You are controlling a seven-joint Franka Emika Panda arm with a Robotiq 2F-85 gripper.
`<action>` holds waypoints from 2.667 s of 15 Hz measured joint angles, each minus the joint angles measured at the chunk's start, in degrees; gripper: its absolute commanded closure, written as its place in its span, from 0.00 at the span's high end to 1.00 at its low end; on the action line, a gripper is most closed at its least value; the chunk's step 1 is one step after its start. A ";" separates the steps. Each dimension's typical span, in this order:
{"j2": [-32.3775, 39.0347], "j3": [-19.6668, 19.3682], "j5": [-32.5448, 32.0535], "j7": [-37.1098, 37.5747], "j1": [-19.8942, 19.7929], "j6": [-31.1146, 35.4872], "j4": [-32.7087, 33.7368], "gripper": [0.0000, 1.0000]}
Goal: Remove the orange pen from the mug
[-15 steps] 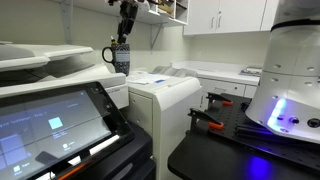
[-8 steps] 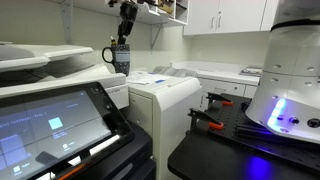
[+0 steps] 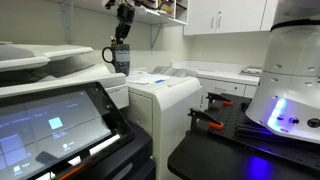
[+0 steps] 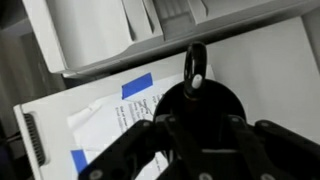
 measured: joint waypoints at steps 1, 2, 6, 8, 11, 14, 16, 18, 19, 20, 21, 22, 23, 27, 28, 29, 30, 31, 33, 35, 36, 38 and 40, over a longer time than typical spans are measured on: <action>0.16 0.00 0.06 0.00 0.00 0.42 0.00 0.37; 0.32 0.00 0.15 0.00 0.00 0.83 -0.01 0.36; 0.94 0.03 2.18 -0.21 0.00 1.66 -0.01 0.34; 1.15 0.07 3.48 -0.43 0.00 1.87 -0.02 0.31; 1.50 0.06 5.07 -1.31 -0.02 2.29 -0.03 0.07; 1.63 -0.03 5.64 -1.51 -0.08 2.70 -0.05 0.05; 1.60 -0.06 5.67 -1.77 -0.13 3.10 -0.05 0.05; 1.24 -0.11 6.20 -3.25 -0.30 3.26 -0.09 0.05; 0.79 -0.12 6.94 -4.37 -0.52 3.29 -0.16 0.05; 0.10 -0.12 7.87 -5.75 -0.80 3.29 -0.27 0.05; -0.76 -0.15 8.82 -7.03 -1.06 3.29 -0.35 0.05; -1.80 -0.15 10.04 -8.30 -1.28 3.29 -0.52 0.05; -2.97 -0.15 11.11 -9.36 -1.43 3.27 -0.84 0.05; -7.89 -0.15 13.83 -12.73 -1.56 3.17 -2.71 0.05; -9.14 -0.15 13.97 -13.24 -1.56 3.16 -3.27 0.05; -10.31 -0.16 14.13 -13.81 -1.58 3.10 -3.80 0.05; -11.53 -0.19 14.45 -14.55 -1.61 3.03 -4.26 0.05; -12.85 -0.24 15.07 -15.31 -1.65 2.83 -4.76 0.05; -15.44 -0.54 17.09 -17.40 -1.83 1.91 -5.61 0.05; -18.20 -1.28 17.11 -18.32 -2.05 -1.58 -6.13 0.05; -19.52 -1.62 15.82 -18.24 -2.26 -4.19 -6.30 0.05; -21.88 -1.78 9.13 -16.31 -2.86 -9.08 -6.56 0.05; -23.68 -1.62 0.56 -14.03 -3.12 -13.87 -6.65 0.05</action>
